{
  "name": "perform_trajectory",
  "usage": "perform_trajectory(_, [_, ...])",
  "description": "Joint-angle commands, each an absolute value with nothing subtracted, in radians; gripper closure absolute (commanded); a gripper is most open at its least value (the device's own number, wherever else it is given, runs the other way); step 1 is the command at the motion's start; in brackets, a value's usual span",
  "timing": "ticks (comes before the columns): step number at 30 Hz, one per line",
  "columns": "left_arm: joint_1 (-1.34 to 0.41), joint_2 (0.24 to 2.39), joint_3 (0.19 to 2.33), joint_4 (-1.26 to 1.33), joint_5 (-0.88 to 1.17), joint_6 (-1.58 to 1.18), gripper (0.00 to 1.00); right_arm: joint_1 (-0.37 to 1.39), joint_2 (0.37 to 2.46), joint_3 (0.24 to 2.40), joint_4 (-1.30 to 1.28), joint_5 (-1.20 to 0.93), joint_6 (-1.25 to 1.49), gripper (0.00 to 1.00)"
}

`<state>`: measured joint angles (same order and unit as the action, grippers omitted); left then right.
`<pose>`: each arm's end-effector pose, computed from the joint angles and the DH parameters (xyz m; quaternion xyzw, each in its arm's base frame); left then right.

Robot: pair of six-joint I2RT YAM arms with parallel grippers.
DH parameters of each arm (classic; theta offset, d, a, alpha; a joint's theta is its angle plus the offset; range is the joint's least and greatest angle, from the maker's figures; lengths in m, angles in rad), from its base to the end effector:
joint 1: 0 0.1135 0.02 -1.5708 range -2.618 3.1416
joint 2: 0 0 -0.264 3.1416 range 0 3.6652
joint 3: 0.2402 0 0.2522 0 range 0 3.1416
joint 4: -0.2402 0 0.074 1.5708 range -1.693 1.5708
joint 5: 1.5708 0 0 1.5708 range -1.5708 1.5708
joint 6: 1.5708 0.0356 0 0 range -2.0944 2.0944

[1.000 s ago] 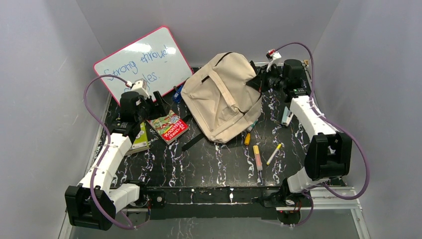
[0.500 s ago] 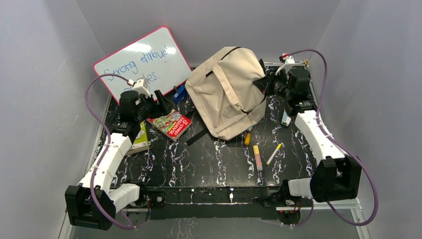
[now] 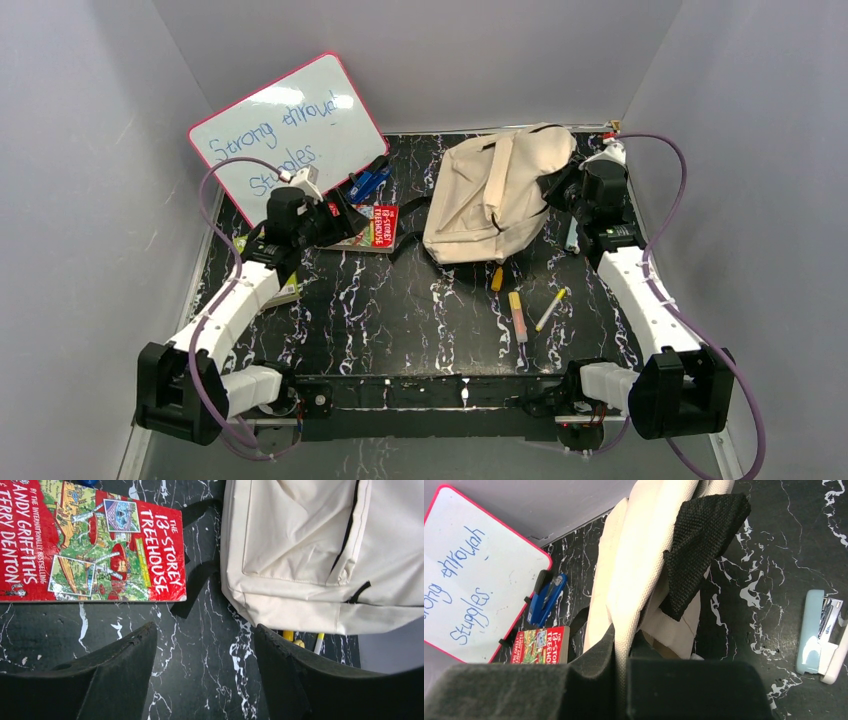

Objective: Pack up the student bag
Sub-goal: Adjust the book at the center of the board.

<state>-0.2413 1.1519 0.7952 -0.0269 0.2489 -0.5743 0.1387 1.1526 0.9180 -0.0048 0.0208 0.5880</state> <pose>0.2540 -0.0715 0.2848 -0.0678 0.8227 -0.3146 0.4687 0.2689 0.0368 0.3302 0.1815 0.7652 0.2118 0.5802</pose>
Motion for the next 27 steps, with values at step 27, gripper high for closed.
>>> perform_trajectory(27, [-0.455, 2.101, 1.492, 0.023, -0.061, -0.322, 0.38, 0.133, 1.035, 0.985, 0.091, -0.216, 0.544, 1.00])
